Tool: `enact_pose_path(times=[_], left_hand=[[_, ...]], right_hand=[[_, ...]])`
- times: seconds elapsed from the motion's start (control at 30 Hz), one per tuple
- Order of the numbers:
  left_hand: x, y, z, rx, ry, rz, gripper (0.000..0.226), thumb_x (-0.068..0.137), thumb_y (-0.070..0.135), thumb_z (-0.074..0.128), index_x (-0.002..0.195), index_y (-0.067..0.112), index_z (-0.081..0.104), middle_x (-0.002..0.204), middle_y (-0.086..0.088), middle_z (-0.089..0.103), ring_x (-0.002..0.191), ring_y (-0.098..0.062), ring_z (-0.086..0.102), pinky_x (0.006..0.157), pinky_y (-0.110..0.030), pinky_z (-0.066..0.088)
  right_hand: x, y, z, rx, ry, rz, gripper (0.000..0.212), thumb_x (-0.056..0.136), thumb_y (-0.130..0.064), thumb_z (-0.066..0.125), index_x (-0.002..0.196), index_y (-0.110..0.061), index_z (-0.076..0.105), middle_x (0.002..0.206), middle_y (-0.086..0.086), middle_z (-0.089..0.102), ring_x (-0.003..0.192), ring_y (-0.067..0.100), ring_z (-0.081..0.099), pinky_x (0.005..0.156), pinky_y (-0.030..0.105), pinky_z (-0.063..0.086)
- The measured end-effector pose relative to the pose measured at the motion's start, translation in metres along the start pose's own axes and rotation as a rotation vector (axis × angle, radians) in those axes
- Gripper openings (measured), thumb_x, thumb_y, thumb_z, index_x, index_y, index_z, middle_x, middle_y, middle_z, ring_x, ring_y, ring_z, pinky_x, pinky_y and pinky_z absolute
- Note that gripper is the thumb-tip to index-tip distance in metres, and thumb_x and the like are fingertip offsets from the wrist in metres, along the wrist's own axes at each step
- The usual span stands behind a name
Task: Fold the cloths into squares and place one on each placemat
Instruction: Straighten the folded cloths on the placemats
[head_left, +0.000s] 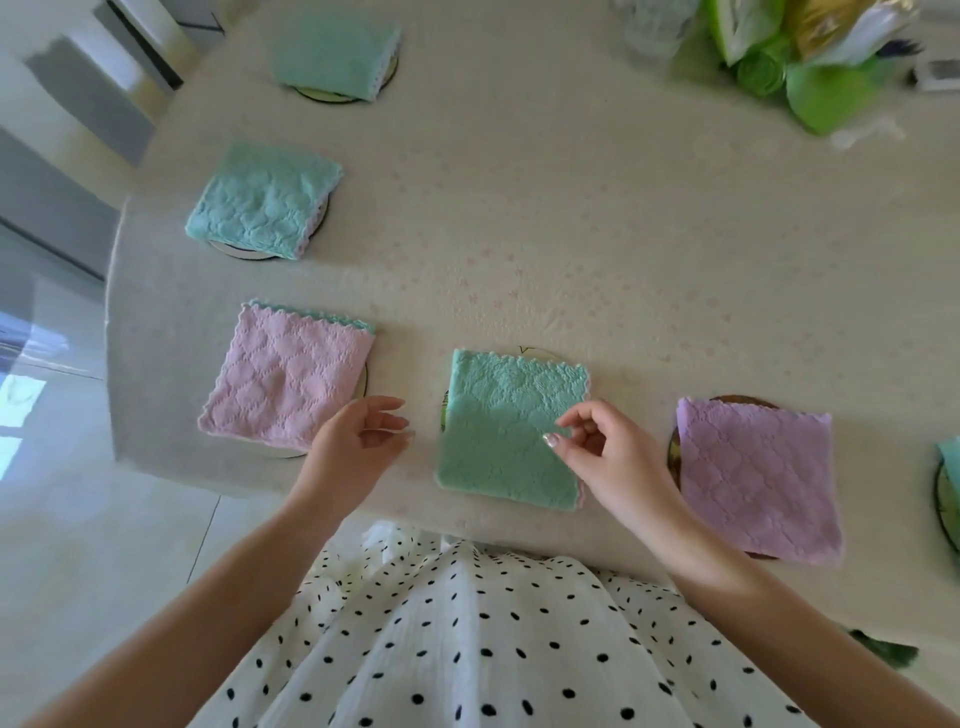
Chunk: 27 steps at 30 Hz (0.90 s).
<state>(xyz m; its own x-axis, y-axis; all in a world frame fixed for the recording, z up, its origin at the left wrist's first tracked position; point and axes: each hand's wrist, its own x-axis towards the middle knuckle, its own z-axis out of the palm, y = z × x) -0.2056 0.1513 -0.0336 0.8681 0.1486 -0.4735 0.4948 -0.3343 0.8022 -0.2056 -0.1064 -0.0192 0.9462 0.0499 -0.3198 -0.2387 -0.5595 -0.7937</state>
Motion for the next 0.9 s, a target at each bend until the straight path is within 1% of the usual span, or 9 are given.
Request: enact_pose_path(times=[0.07, 0.17, 0.27, 0.33, 0.47, 0.53, 0.6, 0.67, 0.9], left_hand=[[0.005, 0.001, -0.021, -0.026, 0.07, 0.016, 0.027, 0.083, 0.005, 0.066, 0.099, 0.026, 0.059, 0.087, 0.006, 0.065, 0.072, -0.002, 0.061, 0.07, -0.018, 0.048], [0.018, -0.004, -0.062, -0.039, 0.158, 0.018, 0.026, 0.084, 0.006, 0.063, 0.098, 0.028, 0.061, 0.089, 0.006, 0.066, 0.076, -0.009, 0.061, 0.065, -0.021, 0.05], [0.032, -0.016, -0.107, -0.024, 0.214, 0.033, 0.031, 0.081, 0.005, 0.065, 0.092, 0.034, 0.062, 0.091, 0.008, 0.068, 0.084, -0.014, 0.063, 0.077, -0.031, 0.049], [0.041, -0.026, -0.135, 0.028, 0.219, 0.052, 0.034, 0.08, 0.006, 0.067, 0.088, 0.039, 0.059, 0.092, 0.012, 0.066, 0.086, -0.013, 0.063, 0.08, -0.031, 0.048], [0.056, -0.049, -0.177, 0.199, 0.12, 0.021, 0.029, 0.081, 0.007, 0.067, 0.104, 0.024, 0.059, 0.096, 0.01, 0.062, 0.091, -0.015, 0.061, 0.082, -0.031, 0.048], [0.059, -0.059, -0.188, 0.23, 0.007, -0.028, 0.032, 0.083, 0.012, 0.066, 0.112, 0.02, 0.056, 0.097, 0.009, 0.062, 0.09, -0.015, 0.062, 0.069, -0.027, 0.047], [0.06, -0.063, -0.192, 0.238, -0.104, -0.044, 0.033, 0.084, 0.015, 0.065, 0.114, 0.022, 0.053, 0.093, 0.012, 0.062, 0.085, -0.01, 0.062, 0.061, -0.023, 0.043], [0.063, -0.064, -0.194, 0.241, -0.157, -0.026, 0.034, 0.084, 0.015, 0.065, 0.115, 0.021, 0.053, 0.09, 0.014, 0.061, 0.081, -0.007, 0.061, 0.062, -0.021, 0.043], [0.074, -0.062, -0.196, 0.208, -0.237, 0.018, 0.037, 0.077, 0.016, 0.074, 0.109, 0.02, 0.056, 0.085, 0.011, 0.058, 0.075, -0.01, 0.062, 0.068, -0.032, 0.053]], right_hand=[[0.004, -0.016, 0.015, 0.04, -0.028, -0.051, 0.013, 0.08, -0.025, 0.069, 0.087, -0.027, 0.059, 0.072, -0.01, 0.057, 0.063, 0.004, 0.052, 0.061, 0.015, 0.043], [0.01, -0.043, 0.045, 0.04, -0.086, -0.081, 0.016, 0.081, -0.024, 0.069, 0.095, -0.024, 0.061, 0.082, -0.008, 0.062, 0.071, 0.006, 0.057, 0.067, 0.018, 0.048], [0.017, -0.066, 0.08, 0.068, -0.09, -0.064, 0.021, 0.081, -0.022, 0.07, 0.1, -0.023, 0.061, 0.09, -0.009, 0.063, 0.076, 0.003, 0.058, 0.071, 0.014, 0.048], [0.021, -0.082, 0.104, 0.09, -0.1, -0.03, 0.021, 0.081, -0.02, 0.069, 0.1, -0.022, 0.061, 0.093, -0.008, 0.063, 0.078, 0.002, 0.058, 0.072, 0.013, 0.047], [0.025, -0.105, 0.152, 0.043, -0.141, 0.078, 0.027, 0.081, -0.026, 0.069, 0.105, -0.028, 0.057, 0.095, -0.013, 0.062, 0.085, 0.001, 0.06, 0.077, 0.019, 0.05], [0.024, -0.113, 0.171, 0.043, -0.129, 0.147, 0.03, 0.082, -0.027, 0.069, 0.107, -0.029, 0.054, 0.093, -0.014, 0.062, 0.084, -0.001, 0.06, 0.074, 0.017, 0.049], [0.024, -0.12, 0.185, 0.108, -0.083, 0.204, 0.031, 0.084, -0.022, 0.067, 0.111, -0.023, 0.053, 0.091, -0.013, 0.06, 0.079, -0.002, 0.056, 0.067, 0.008, 0.045], [0.025, -0.126, 0.193, 0.16, -0.021, 0.251, 0.031, 0.085, -0.013, 0.065, 0.113, -0.013, 0.052, 0.089, -0.004, 0.057, 0.071, 0.0, 0.05, 0.06, 0.002, 0.04], [0.028, -0.131, 0.207, 0.191, 0.07, 0.314, 0.033, 0.082, 0.002, 0.063, 0.113, 0.003, 0.051, 0.076, -0.004, 0.05, 0.067, 0.002, 0.046, 0.06, 0.003, 0.041]])
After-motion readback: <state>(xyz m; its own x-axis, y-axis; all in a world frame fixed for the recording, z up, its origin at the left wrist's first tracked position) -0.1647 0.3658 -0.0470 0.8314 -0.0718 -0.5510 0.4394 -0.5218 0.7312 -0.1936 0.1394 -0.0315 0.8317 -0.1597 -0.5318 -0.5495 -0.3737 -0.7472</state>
